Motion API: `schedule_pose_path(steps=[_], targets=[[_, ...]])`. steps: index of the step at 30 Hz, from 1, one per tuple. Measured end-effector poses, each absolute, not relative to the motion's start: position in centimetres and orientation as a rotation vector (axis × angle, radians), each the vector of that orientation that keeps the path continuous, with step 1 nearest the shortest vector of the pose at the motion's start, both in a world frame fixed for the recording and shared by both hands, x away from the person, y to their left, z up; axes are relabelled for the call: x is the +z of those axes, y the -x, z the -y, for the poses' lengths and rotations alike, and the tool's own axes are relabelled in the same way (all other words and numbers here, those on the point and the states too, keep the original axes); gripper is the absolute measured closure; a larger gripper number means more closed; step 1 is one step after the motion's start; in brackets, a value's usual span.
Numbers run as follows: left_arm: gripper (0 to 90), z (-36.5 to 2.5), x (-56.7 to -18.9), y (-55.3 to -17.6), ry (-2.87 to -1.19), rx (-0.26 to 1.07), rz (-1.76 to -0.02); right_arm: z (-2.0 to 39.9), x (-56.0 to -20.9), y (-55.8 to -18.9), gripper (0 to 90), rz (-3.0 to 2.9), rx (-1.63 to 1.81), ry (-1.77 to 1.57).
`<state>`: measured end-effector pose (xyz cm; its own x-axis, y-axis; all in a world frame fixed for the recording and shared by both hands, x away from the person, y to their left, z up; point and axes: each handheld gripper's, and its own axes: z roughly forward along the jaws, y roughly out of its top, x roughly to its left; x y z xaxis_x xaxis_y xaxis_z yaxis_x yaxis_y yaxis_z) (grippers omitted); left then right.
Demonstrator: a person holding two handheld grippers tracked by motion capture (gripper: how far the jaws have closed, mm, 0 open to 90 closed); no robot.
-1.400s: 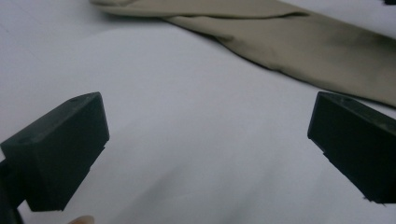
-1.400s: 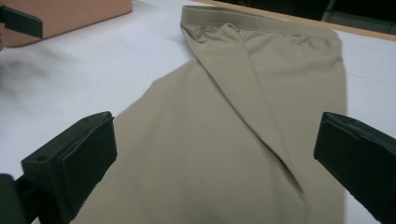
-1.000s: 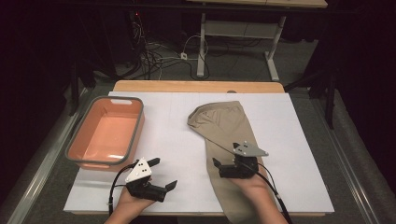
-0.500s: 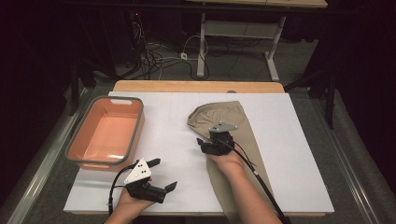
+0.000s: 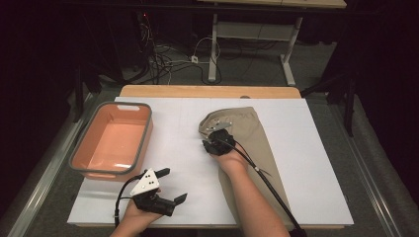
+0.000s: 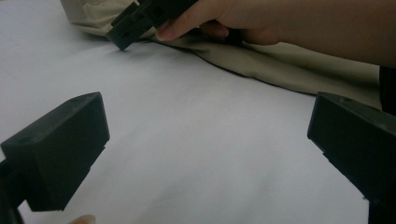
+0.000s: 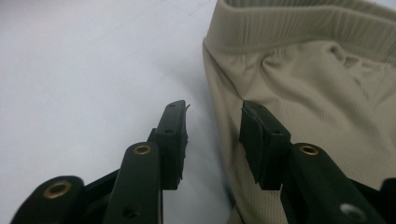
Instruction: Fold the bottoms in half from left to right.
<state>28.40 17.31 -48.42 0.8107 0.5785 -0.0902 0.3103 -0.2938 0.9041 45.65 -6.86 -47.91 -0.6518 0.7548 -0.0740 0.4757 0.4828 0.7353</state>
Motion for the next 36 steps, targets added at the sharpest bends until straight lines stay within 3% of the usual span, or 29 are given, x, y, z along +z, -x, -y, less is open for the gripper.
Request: schedule_pose_path(steps=[4, 11, 19, 28, 36], targets=[[0.0, -17.3, -48.4, -28.4, -1.903, 0.305, -0.668, 6.9, -47.9, -45.7, 69.8, -2.339, 0.977, -1.024], [0.0, -17.4, -48.4, -28.4, -1.898, 0.301, -0.667, 7.1, -48.0, -46.0, 89.4, -2.310, 0.951, -1.035], [0.0, -17.4, -48.4, -28.3, -1.894, 0.297, -0.657, 8.2, -46.2, -45.9, 90.0, -2.232, 1.069, -1.081], [0.0, -17.5, -48.4, -28.3, -1.898, 0.292, -0.652, 14.4, -41.0, -47.1, 90.0, -1.998, 1.204, -1.196], [0.0, -17.6, -48.4, -28.0, -1.900, 0.305, -0.641, 18.4, -40.6, -49.5, 90.0, -1.944, 1.123, -1.262]])
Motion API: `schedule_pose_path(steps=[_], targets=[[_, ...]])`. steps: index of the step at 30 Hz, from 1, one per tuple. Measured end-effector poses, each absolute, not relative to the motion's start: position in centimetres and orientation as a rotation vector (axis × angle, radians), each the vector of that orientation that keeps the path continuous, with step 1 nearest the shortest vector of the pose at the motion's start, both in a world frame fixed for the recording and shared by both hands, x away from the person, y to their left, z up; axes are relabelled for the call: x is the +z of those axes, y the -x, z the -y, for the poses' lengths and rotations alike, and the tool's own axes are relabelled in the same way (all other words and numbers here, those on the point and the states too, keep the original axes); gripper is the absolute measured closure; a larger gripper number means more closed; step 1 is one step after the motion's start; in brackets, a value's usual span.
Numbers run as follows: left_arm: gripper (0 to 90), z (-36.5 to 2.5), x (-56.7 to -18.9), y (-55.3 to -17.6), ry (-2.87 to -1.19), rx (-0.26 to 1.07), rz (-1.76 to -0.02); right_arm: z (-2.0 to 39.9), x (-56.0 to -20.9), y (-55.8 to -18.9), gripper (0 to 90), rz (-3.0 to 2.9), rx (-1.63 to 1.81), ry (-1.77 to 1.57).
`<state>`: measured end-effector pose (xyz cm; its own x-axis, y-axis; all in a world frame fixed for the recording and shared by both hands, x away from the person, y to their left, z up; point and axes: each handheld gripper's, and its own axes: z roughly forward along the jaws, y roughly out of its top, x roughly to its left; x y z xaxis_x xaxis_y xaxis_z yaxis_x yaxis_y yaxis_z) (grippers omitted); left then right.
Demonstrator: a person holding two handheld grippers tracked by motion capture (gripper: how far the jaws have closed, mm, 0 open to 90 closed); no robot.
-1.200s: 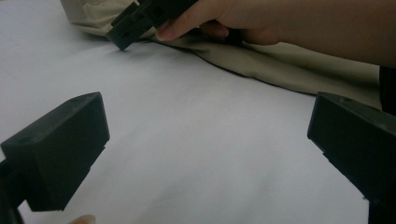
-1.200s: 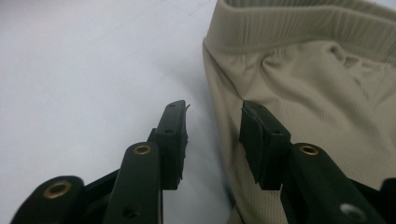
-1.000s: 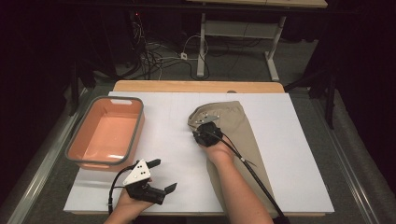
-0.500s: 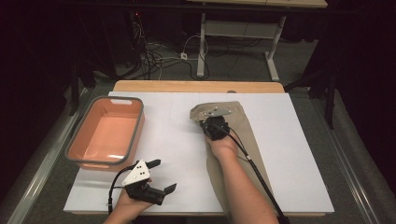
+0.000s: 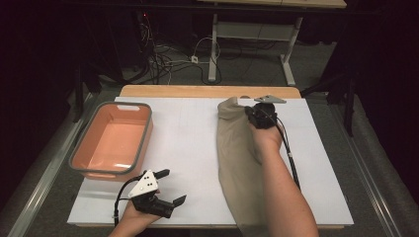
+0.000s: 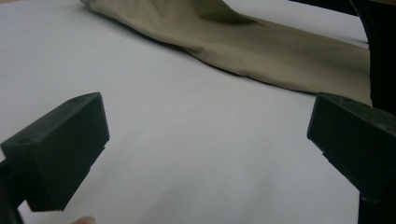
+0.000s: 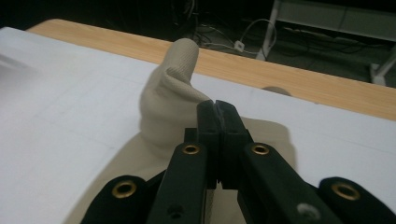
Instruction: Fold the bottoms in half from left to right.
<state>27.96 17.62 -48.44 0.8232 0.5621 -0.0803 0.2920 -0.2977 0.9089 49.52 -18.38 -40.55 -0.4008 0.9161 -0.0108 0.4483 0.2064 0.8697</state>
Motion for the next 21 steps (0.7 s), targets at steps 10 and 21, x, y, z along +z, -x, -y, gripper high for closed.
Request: schedule_pose_path(steps=[10, 21], targets=[[0.0, -17.7, -48.4, -28.0, -1.897, 0.289, -0.636, 23.1, -42.2, -52.5, 80.1, -1.924, 1.012, -1.404], [0.0, -17.7, -48.4, -28.0, -1.901, 0.289, -0.639, 25.4, -44.1, -44.5, 71.7, -1.990, 1.055, -1.339]])
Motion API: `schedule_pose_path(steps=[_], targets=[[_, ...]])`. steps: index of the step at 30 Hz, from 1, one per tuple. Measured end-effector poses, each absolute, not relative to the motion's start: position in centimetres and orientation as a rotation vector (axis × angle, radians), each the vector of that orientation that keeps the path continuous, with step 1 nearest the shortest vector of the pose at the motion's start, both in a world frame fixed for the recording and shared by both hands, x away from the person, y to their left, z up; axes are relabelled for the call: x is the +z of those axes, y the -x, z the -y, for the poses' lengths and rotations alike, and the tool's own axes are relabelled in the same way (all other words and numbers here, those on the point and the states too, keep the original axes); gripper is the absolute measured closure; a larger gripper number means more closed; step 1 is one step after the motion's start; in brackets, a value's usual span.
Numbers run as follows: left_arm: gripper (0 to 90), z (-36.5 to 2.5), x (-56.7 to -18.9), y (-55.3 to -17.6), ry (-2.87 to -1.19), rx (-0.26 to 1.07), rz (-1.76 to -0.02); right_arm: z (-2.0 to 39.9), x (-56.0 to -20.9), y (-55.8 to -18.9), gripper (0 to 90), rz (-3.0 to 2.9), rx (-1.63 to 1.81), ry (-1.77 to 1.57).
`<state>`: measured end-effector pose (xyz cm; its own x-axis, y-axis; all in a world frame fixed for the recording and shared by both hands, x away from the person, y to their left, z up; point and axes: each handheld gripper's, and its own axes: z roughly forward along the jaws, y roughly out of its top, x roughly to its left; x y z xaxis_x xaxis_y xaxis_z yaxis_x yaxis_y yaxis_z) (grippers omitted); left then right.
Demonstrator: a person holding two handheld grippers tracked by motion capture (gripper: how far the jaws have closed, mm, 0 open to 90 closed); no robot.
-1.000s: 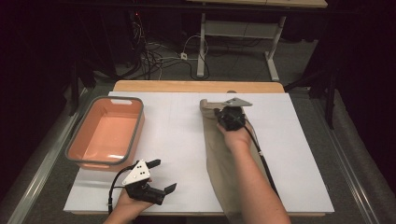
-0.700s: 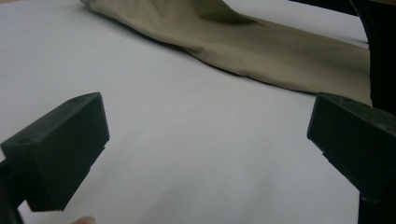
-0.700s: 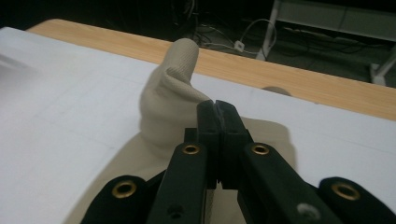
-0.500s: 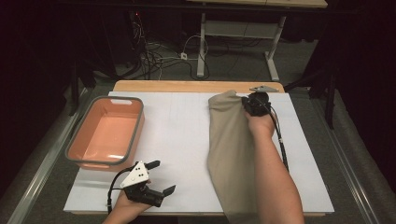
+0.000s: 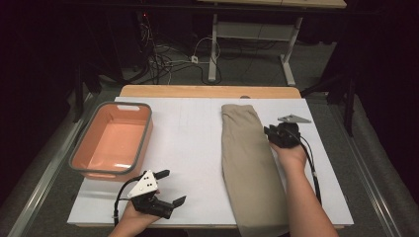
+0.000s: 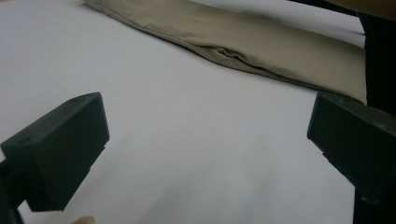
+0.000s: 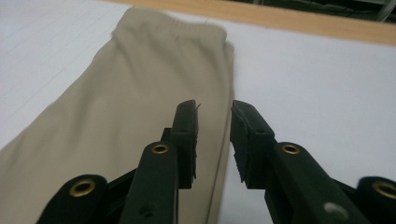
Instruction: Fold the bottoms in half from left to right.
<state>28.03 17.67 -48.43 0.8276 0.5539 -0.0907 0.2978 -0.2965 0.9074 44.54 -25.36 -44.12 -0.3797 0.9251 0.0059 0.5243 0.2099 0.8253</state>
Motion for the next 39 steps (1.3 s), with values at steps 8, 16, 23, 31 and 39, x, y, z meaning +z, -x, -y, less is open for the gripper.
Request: schedule_pose_path(steps=[8, 16, 23, 31, 39], targets=[[0.0, -17.6, -48.4, -28.0, -1.901, 0.300, -0.652, 27.3, -45.5, -36.3, 70.1, -2.021, 1.120, -1.316], [0.0, -17.6, -48.4, -28.0, -1.901, 0.295, -0.644, 28.8, -46.6, -29.3, 70.6, -2.067, 1.129, -1.277], [0.0, -17.3, -48.4, -28.2, -1.935, 0.286, -0.639, 29.6, -47.6, -24.3, 70.8, -2.086, 1.152, -1.268], [0.0, -15.8, -47.6, -28.6, -1.985, 0.331, -0.640, 29.8, -48.1, -21.7, 72.0, -2.067, 1.209, -1.243], [0.0, -15.7, -48.2, -29.2, -1.947, 0.300, -0.675, 29.4, -48.1, -21.5, 72.5, -2.097, 1.209, -1.191]])
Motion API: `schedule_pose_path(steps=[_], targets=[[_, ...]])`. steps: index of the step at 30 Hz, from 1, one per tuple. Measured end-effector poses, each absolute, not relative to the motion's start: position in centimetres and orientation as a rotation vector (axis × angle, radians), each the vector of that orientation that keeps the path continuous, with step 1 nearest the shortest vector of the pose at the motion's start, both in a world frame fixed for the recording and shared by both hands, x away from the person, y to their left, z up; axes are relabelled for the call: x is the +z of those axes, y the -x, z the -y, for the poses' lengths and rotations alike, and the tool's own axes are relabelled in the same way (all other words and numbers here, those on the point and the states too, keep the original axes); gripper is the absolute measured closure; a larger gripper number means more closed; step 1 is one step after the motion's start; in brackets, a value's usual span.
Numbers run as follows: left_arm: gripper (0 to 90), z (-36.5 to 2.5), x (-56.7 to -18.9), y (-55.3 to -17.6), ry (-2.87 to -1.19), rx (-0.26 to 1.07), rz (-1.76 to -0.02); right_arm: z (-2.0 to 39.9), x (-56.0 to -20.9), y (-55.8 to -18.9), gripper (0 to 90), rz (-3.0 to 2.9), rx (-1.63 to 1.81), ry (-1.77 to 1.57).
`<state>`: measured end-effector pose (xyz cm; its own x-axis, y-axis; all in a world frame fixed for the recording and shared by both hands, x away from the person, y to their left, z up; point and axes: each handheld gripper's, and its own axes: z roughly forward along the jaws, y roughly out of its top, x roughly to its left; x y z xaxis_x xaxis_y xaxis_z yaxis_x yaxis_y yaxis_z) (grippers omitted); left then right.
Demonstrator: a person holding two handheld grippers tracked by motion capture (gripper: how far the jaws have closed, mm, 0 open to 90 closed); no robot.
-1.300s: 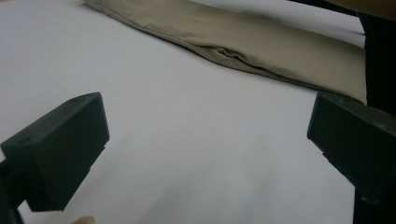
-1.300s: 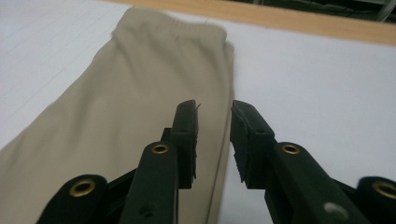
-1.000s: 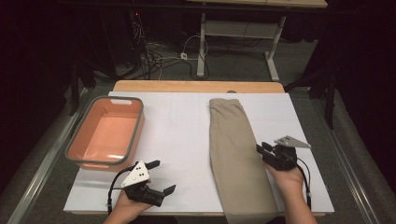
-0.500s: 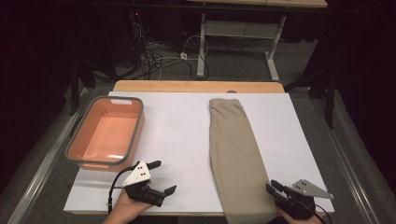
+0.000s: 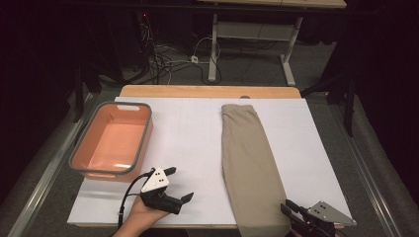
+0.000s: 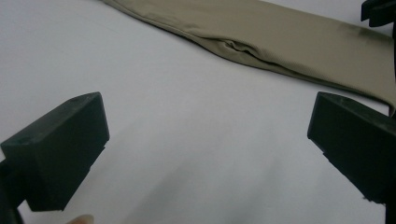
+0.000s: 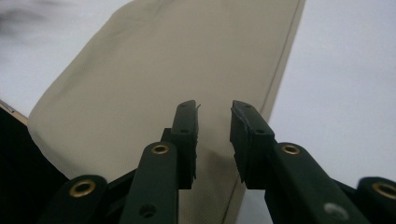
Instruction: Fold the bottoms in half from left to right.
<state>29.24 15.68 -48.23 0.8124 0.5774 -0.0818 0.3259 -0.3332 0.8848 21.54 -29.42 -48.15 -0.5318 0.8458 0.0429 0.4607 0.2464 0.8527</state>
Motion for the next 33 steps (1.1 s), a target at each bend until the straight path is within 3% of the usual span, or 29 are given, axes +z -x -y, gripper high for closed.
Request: schedule_pose_path(steps=[28, 33], targets=[[0.0, -15.97, -48.36, -28.97, -1.923, 0.296, -0.660, 30.09, -49.07, -20.72, 75.8, -2.103, 1.111, -1.245], [0.0, -15.96, -48.35, -28.90, -1.923, 0.298, -0.654, 29.88, -49.02, -20.63, 89.1, -2.113, 1.099, -1.231]])
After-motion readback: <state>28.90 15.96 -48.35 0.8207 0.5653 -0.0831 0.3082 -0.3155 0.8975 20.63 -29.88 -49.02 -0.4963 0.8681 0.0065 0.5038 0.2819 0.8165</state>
